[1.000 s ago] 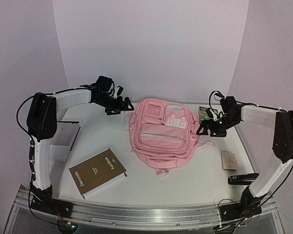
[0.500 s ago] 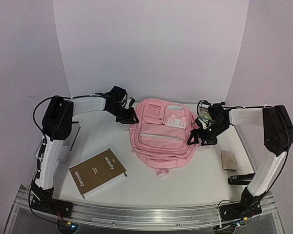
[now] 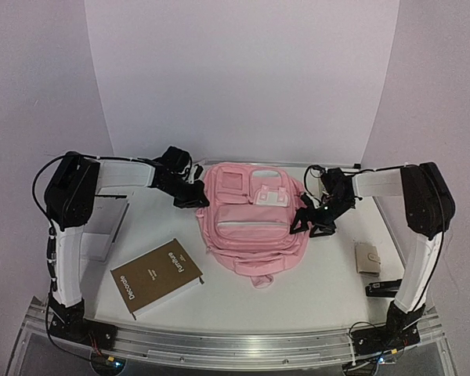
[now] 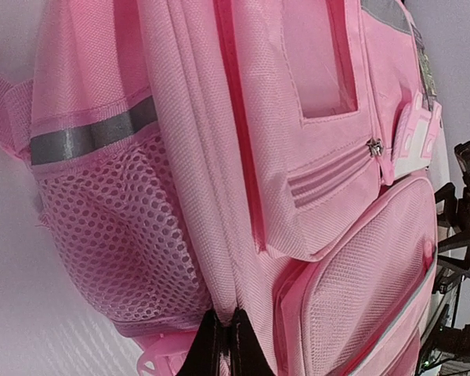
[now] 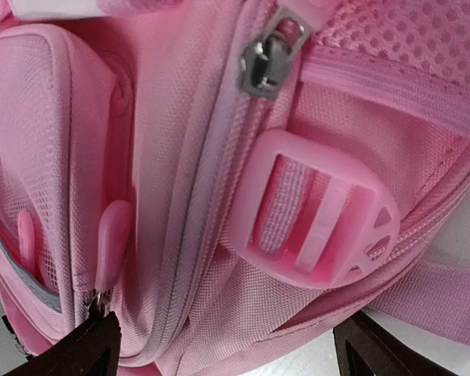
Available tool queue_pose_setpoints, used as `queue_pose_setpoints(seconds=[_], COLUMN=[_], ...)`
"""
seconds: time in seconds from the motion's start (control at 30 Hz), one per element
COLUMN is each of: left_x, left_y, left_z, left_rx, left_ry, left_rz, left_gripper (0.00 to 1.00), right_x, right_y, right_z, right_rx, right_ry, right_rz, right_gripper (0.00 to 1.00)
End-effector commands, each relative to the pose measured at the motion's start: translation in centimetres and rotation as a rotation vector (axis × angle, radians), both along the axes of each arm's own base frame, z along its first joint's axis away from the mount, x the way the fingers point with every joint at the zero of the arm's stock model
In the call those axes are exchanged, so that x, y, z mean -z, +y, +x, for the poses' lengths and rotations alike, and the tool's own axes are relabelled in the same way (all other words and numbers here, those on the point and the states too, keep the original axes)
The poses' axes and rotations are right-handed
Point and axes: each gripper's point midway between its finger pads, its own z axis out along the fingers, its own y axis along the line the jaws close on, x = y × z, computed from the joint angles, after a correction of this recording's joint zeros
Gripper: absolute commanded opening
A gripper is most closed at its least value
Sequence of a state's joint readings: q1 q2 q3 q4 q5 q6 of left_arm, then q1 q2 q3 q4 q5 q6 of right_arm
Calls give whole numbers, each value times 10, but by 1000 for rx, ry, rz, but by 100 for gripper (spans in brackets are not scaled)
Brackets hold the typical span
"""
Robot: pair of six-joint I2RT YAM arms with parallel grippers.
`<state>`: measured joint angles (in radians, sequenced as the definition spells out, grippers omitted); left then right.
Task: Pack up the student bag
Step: Adjust the student bag at the center of the board.
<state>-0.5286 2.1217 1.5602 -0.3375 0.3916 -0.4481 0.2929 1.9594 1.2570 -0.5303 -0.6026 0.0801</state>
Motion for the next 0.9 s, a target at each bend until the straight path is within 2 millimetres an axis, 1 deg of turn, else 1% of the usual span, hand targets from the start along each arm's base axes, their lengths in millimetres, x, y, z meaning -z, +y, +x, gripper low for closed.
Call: queue_pose_setpoints(seconds=[0.0,0.13,0.27,0.33,0.4,0.47,0.5,0.57,0.63,0.7,0.77,0.87], left_x=[-32,-20,-11,-9,-10,-14,-15,-17,-17,-16,-14,-11], left_y=[2,12,10,8,5,4,4,3,2,-1,-3,-4], left_z=[-17,-32,-44,-46,-46,-41,-38,-31,-26,-23,-23,-22], left_rx=[-23,-62,-69,-73,-79,-95,-104,-123,-147,-165,-179,-197], left_ry=[-30,0,24,28,29,17,11,3,12,28,43,53], left_rz=[-57,-58,-67,-66,-79,-88,-85,-80,-84,-101,-122,-147], left_gripper=[0,0,0,0,0,0,0,0,0,0,0,0], right_x=[-19,-31,-43,-55,-68,-82,-90,-104,-120,-131,-136,-133], right_y=[36,53,66,73,76,75,72,65,54,42,33,19], right_z=[32,63,98,115,127,132,132,127,117,101,81,52], right_rx=[-31,-41,-24,-17,-6,-7,-9,-22,-40,-59,-103,-162], right_ry=[-64,-134,-189,-224,-260,-298,-321,-357,-392,-412,-425,-430], right_rz=[86,87,112,131,137,131,121,87,39,-9,-37,-86], right_gripper=[93,92,92,92,92,92,93,97,98,98,98,98])
